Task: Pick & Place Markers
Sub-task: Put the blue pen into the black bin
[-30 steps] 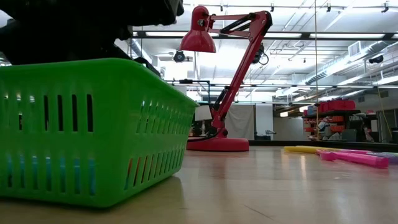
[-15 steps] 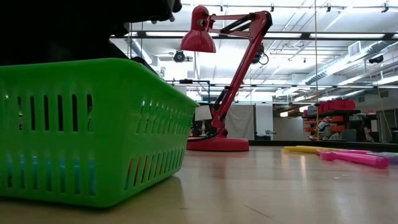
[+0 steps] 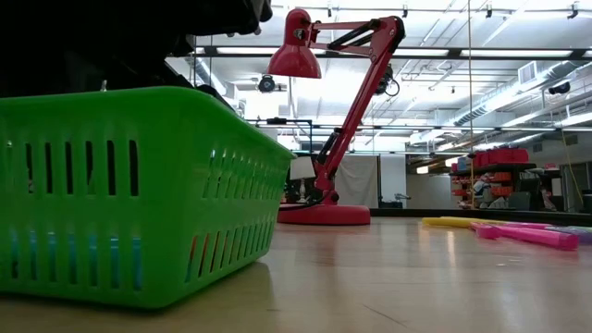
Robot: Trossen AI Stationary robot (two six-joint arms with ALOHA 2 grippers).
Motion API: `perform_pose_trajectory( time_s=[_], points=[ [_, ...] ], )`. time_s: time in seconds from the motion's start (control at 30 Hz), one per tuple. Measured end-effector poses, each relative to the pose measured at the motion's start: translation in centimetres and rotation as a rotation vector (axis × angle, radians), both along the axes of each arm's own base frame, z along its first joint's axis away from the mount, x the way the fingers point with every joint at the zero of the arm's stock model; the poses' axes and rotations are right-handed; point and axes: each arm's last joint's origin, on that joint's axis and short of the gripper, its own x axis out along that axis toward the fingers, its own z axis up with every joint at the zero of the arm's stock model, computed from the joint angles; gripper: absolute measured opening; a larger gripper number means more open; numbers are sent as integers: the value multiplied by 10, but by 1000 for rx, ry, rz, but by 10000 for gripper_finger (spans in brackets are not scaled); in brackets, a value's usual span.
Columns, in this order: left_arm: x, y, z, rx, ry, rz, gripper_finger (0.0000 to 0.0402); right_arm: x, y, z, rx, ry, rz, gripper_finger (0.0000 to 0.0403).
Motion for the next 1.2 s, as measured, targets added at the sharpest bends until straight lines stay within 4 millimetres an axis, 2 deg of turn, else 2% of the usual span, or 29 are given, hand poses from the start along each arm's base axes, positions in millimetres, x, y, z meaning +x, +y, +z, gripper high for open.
perform_pose_trajectory(
  time_s=[0.4, 0.6, 0.77, 1.2],
  points=[
    [1, 0, -2, 10, -5, -1, 90, 0, 0, 0, 0, 0, 0, 8],
    [4, -5, -11, -27, 9, -13, 87, 0, 0, 0, 2, 0, -1, 8],
    [3, -4, -16, 45, -4, 14, 87, 0, 0, -1, 4, 6, -2, 8],
    [2, -7, -24, 68, 12, 6, 87, -1, 0, -1, -1, 8, -4, 8]
  ],
)
